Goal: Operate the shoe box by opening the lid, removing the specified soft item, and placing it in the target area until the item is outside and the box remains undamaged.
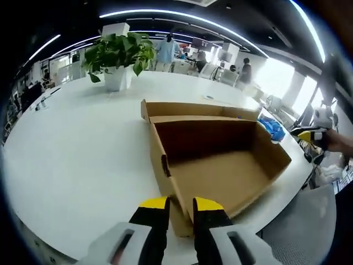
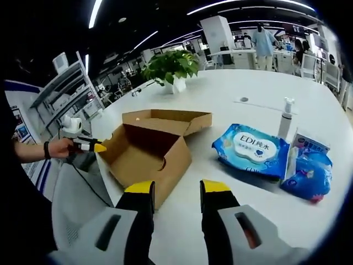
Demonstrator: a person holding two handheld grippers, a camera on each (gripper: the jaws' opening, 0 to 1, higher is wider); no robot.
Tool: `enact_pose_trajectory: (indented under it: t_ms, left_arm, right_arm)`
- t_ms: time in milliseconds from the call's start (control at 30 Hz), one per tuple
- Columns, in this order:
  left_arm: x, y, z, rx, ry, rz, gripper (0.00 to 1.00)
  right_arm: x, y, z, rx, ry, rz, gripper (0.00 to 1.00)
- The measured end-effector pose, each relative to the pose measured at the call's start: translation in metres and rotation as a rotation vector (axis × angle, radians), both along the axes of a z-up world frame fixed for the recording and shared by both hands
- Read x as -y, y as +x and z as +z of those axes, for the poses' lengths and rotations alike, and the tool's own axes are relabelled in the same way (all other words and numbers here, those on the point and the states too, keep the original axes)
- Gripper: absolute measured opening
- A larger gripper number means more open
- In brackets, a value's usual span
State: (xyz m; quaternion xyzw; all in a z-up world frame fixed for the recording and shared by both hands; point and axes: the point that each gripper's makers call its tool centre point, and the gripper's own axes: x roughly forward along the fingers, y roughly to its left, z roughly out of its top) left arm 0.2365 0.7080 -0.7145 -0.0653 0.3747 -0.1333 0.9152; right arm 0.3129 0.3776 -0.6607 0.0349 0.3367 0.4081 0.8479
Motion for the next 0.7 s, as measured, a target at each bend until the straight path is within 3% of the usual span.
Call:
enact_pose_trajectory:
  t_ms: [333,700]
  left_arm:
    - [0.002,-0.003,-0.001,0.012,-0.033,0.012,0.17]
    - [0.002,-0.002,-0.001,0.016,-0.048,0.016,0.17]
  right_arm:
    - [-0.047,0.037,0.003,0.011,0.016,-0.008,0.30]
    - [-0.067,0.085,0.004,0.004,0.034,-0.089,0.30]
